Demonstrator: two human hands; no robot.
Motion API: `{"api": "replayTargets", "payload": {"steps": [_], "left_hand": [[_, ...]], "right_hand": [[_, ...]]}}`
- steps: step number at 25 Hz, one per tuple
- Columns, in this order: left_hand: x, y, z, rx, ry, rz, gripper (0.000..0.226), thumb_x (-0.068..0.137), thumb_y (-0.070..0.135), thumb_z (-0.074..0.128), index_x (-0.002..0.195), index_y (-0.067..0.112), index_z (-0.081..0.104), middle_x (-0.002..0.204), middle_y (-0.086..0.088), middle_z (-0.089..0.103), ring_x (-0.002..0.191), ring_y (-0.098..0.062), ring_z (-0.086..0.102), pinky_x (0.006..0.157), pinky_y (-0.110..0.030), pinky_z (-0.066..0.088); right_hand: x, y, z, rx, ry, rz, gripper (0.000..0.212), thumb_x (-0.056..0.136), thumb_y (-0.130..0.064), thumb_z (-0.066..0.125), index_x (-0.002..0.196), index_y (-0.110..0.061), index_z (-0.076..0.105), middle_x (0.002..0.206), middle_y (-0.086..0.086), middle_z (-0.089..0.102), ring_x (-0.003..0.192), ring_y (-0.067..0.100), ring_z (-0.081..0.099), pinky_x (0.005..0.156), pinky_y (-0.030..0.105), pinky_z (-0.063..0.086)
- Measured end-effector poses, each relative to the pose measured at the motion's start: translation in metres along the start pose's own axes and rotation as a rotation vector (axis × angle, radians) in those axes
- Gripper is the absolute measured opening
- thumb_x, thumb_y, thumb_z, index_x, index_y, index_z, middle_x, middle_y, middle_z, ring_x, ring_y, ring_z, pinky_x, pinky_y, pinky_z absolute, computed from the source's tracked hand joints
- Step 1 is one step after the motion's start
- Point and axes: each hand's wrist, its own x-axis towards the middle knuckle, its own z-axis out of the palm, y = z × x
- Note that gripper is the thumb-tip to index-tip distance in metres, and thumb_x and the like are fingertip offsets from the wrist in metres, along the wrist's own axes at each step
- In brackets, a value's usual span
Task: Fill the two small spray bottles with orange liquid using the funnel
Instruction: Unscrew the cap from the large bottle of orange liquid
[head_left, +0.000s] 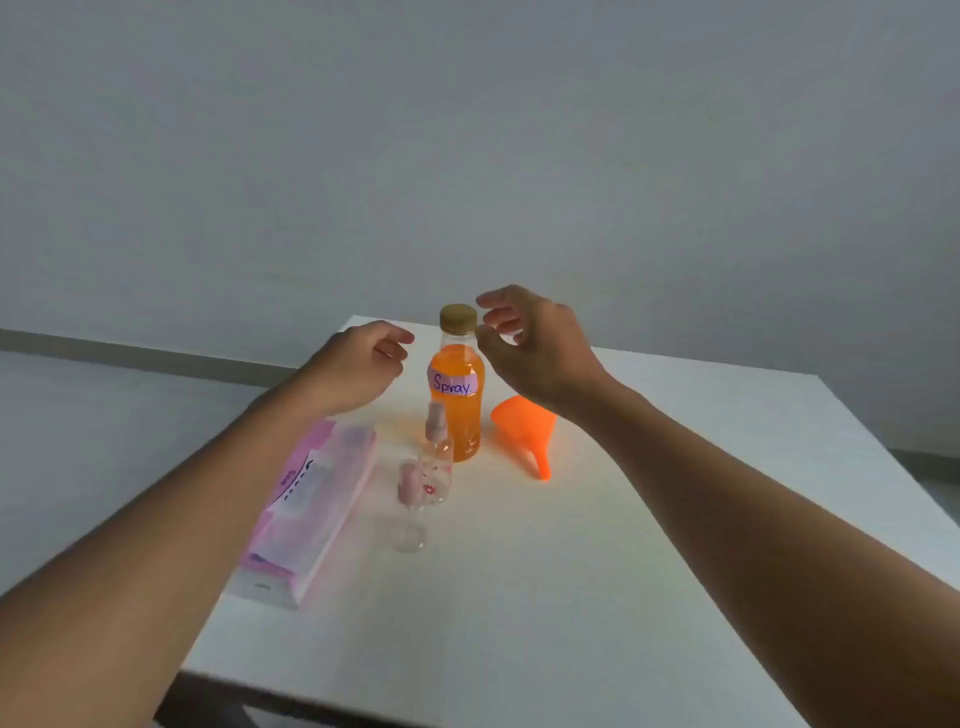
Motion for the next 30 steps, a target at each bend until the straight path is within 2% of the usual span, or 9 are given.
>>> {"api": "replayTargets", "payload": {"steps": [2,6,10,14,19,23,26,28,30], "left_hand": [[0.014,-0.013,0.008,0.009,-0.218,-0.031,0.039,0.083,0.011,0.067,0.116,0.03,0.058,0.118,0.002,0.066,0.104,-0.014,0.063,0.089,-0.032,0.051],[0.029,-0.029,0.034,0.096,-0.501,0.0,0.07,0.059,0.052,0.085,0.121,0.04,0.057,0.122,0.02,0.062,0.112,-0.004,0.056,0.1,-0.037,0.045],[0.038,-0.034,0.055,-0.008,-0.499,0.032,0.043,0.057,0.056,0.086,0.095,0.046,0.067,0.099,0.02,0.071,0.099,-0.009,0.065,0.092,-0.038,0.051],[0.037,-0.034,0.059,0.043,-0.478,0.091,0.021,0.078,0.05,0.074,0.095,0.039,0.068,0.095,0.02,0.072,0.088,-0.006,0.068,0.083,-0.026,0.052],[0.034,-0.037,0.06,0.058,-0.461,0.11,0.018,0.08,0.053,0.07,0.092,0.04,0.066,0.093,0.017,0.072,0.085,-0.011,0.068,0.081,-0.026,0.053],[0.038,-0.037,0.06,0.098,-0.466,0.099,0.026,0.078,0.057,0.07,0.096,0.038,0.064,0.094,0.015,0.072,0.085,-0.014,0.068,0.087,-0.033,0.055],[0.038,-0.034,0.057,0.09,-0.483,0.121,0.016,0.076,0.054,0.072,0.082,0.041,0.066,0.088,0.015,0.073,0.084,-0.012,0.069,0.083,-0.03,0.055],[0.037,-0.033,0.056,0.103,-0.475,0.116,0.014,0.078,0.052,0.072,0.081,0.041,0.063,0.086,0.016,0.072,0.081,-0.011,0.068,0.078,-0.026,0.052],[0.037,-0.033,0.057,0.102,-0.468,0.109,0.014,0.079,0.051,0.071,0.083,0.04,0.063,0.087,0.014,0.071,0.081,-0.011,0.067,0.079,-0.026,0.052]], "right_hand": [[0.027,-0.001,0.01,-0.073,-0.078,0.023,0.045,0.098,-0.043,0.061,0.135,-0.017,0.061,0.122,0.001,0.065,0.102,0.014,0.06,0.065,0.018,0.047],[0.06,-0.004,0.016,-0.357,-0.153,-0.09,0.038,0.095,-0.049,0.064,0.112,-0.018,0.077,0.103,-0.006,0.067,0.103,0.01,0.053,0.059,0.019,0.032],[0.065,-0.008,0.013,-0.425,-0.276,-0.142,0.043,0.095,-0.048,0.065,0.106,-0.009,0.079,0.096,0.001,0.078,0.081,0.016,0.071,0.066,0.027,0.056],[0.067,-0.012,0.013,-0.472,-0.361,-0.208,0.032,0.099,-0.038,0.062,0.112,-0.012,0.077,0.077,-0.013,0.058,0.074,0.01,0.061,0.068,0.027,0.054],[0.071,-0.005,0.009,-0.48,-0.406,-0.305,0.024,0.098,-0.018,0.066,0.12,-0.014,0.074,0.106,-0.002,0.065,0.096,0.013,0.063,0.087,0.037,0.06],[0.076,-0.006,-0.003,-0.465,-0.488,-0.363,0.046,0.092,0.003,0.067,0.133,-0.018,0.068,0.13,-0.001,0.066,0.118,0.017,0.064,0.098,0.034,0.058],[0.081,-0.012,-0.002,-0.497,-0.484,-0.198,0.058,0.092,-0.042,0.071,0.145,-0.022,0.055,0.135,-0.003,0.064,0.117,0.019,0.065,0.098,0.034,0.056],[0.085,-0.015,0.004,-0.595,-0.442,-0.115,0.066,0.088,-0.067,0.06,0.124,-0.013,0.07,0.117,0.003,0.075,0.097,0.021,0.073,0.084,0.034,0.06],[0.085,-0.018,0.006,-0.595,-0.439,-0.13,0.061,0.092,-0.064,0.057,0.1,-0.007,0.077,0.091,0.007,0.079,0.077,0.02,0.075,0.068,0.031,0.058]]}}
